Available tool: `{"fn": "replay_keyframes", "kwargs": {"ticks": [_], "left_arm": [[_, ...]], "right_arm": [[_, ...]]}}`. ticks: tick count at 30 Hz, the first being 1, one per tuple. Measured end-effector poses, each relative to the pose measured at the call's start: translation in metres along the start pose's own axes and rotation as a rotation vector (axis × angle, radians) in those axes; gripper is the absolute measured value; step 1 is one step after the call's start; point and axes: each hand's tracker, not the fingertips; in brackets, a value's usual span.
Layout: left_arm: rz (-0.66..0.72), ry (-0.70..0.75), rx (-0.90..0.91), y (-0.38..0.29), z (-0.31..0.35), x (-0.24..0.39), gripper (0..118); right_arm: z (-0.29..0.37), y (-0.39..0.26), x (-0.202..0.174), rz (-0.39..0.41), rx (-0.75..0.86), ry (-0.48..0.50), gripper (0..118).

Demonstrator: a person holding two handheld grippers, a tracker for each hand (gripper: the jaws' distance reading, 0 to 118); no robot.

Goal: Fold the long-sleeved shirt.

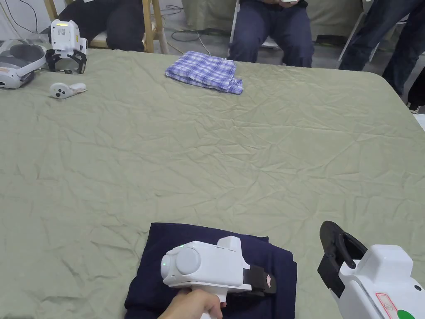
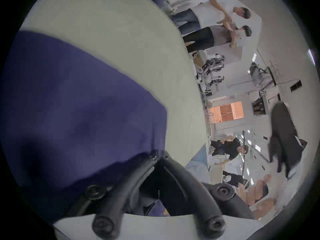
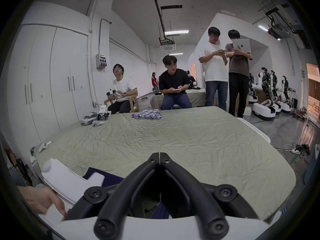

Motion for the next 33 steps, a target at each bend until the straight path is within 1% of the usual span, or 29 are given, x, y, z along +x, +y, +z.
{"fn": "replay_keyframes", "kwargs": {"ticks": [1,3,6,7,8,9,11,12,13,14,16,17,18,19,20,21,22,23,24,27,28,31,32,33], "left_arm": [[-0.026,-0.009,0.035,0.002,0.018,0.017,3],[-0.076,-0.003,0.107,0.004,0.056,0.027,3],[-0.110,0.023,0.230,0.008,0.127,0.025,3],[-0.114,0.040,0.270,0.009,0.148,0.020,3],[-0.118,0.076,0.302,0.008,0.168,0.013,3],[-0.107,0.102,0.330,0.009,0.185,0.003,3],[-0.073,0.117,0.360,0.008,0.212,-0.020,3],[-0.038,0.111,0.368,0.008,0.221,-0.033,4],[0.006,0.096,0.369,0.010,0.228,-0.051,4],[0.036,0.103,0.385,0.010,0.234,-0.064,4],[0.068,0.102,0.360,0.011,0.239,-0.087,4],[0.084,0.102,0.350,0.010,0.237,-0.091,7],[0.106,0.102,0.331,0.012,0.237,-0.101,15],[0.118,0.097,0.310,0.013,0.237,-0.110,25],[0.107,0.086,0.289,0.015,0.237,-0.118,41],[0.119,0.055,0.267,0.016,0.232,-0.123,71],[0.131,0.041,0.234,0.019,0.227,-0.129,90],[0.142,0.026,0.213,0.020,0.222,-0.135,105],[0.160,-0.015,0.207,0.022,0.216,-0.141,110],[0.217,-0.115,0.127,0.025,0.193,-0.154,110],[0.223,-0.158,0.076,0.028,0.181,-0.161,110],[0.224,-0.189,-0.018,0.029,0.147,-0.162,108],[0.211,-0.211,-0.004,0.027,0.137,-0.159,106],[0.199,-0.214,-0.002,0.028,0.132,-0.154,101]], "right_arm": [[0.000,0.002,0.000,-0.001,0.003,0.005,0],[-0.001,0.006,0.000,-0.007,0.000,0.030,0],[-0.013,0.008,-0.001,-0.101,-0.047,0.180,0],[-0.023,0.006,0.000,-0.161,-0.107,0.284,0],[-0.034,0.001,0.000,-0.226,-0.168,0.357,0],[-0.046,-0.006,-0.003,-0.272,-0.238,0.379,0],[-0.080,-0.038,-0.006,-0.369,-0.371,0.529,0],[-0.094,-0.052,-0.009,-0.412,-0.440,0.516,0],[-0.112,-0.070,-0.011,-0.436,-0.559,0.526,0],[-0.125,-0.087,-0.012,-0.430,-0.626,0.548,0],[-0.143,-0.115,-0.016,-0.346,-0.768,0.417,0],[-0.147,-0.124,-0.013,-0.361,-0.753,0.462,0],[-0.149,-0.126,-0.009,-0.393,-0.730,0.474,0],[-0.149,-0.122,-0.003,-0.463,-0.713,0.490,0],[-0.141,-0.108,-0.009,-0.442,-0.714,0.474,0],[-0.140,-0.105,-0.011,-0.394,-0.708,0.452,0],[-0.140,-0.102,-0.014,-0.337,-0.715,0.455,0],[-0.139,-0.101,-0.016,-0.331,-0.713,0.461,0],[-0.139,-0.100,-0.016,-0.340,-0.712,0.461,0],[-0.140,-0.101,-0.017,-0.342,-0.714,0.458,0],[-0.140,-0.102,-0.017,-0.347,-0.715,0.465,0],[-0.138,-0.103,-0.016,-0.358,-0.705,0.476,0],[-0.138,-0.107,-0.013,-0.351,-0.698,0.481,0],[-0.137,-0.107,-0.014,-0.347,-0.695,0.480,0]]}}
